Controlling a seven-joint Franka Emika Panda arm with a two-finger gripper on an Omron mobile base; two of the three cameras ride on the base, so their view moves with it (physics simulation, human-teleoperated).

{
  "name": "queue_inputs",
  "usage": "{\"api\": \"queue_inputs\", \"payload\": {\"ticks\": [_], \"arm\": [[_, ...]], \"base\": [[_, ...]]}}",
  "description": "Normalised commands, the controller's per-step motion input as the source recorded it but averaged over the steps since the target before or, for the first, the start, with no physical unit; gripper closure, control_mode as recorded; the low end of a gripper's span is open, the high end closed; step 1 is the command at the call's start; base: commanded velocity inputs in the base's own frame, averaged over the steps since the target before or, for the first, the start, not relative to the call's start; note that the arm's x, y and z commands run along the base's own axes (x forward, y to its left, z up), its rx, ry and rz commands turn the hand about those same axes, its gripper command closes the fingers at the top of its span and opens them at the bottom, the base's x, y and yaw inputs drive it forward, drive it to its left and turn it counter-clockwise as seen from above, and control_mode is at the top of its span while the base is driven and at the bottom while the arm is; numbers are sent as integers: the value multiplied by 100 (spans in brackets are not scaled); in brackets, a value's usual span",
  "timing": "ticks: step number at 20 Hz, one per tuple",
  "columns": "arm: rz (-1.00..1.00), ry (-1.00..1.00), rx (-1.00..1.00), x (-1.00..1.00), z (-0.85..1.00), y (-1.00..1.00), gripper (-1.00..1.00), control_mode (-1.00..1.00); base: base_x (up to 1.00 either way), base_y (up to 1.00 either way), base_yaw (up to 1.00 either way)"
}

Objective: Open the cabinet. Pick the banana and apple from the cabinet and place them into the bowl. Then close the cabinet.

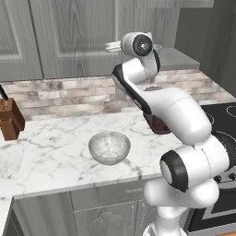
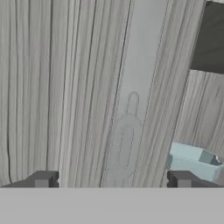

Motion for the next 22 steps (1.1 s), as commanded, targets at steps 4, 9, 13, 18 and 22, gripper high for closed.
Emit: {"api": "queue_inputs", "payload": {"ticks": [4,9,13,18,22], "arm": [[-2,0,0,0,0,0,100,-100],[0,0,0,-12,0,0,100,-100],[0,0,0,-39,0,0,100,-100],[0,0,0,-49,0,0,100,-100],[0,0,0,-56,0,0,100,-100]], "base": [[0,0,0],[0,0,0],[0,0,0],[0,0,0],[0,0,0]]}}
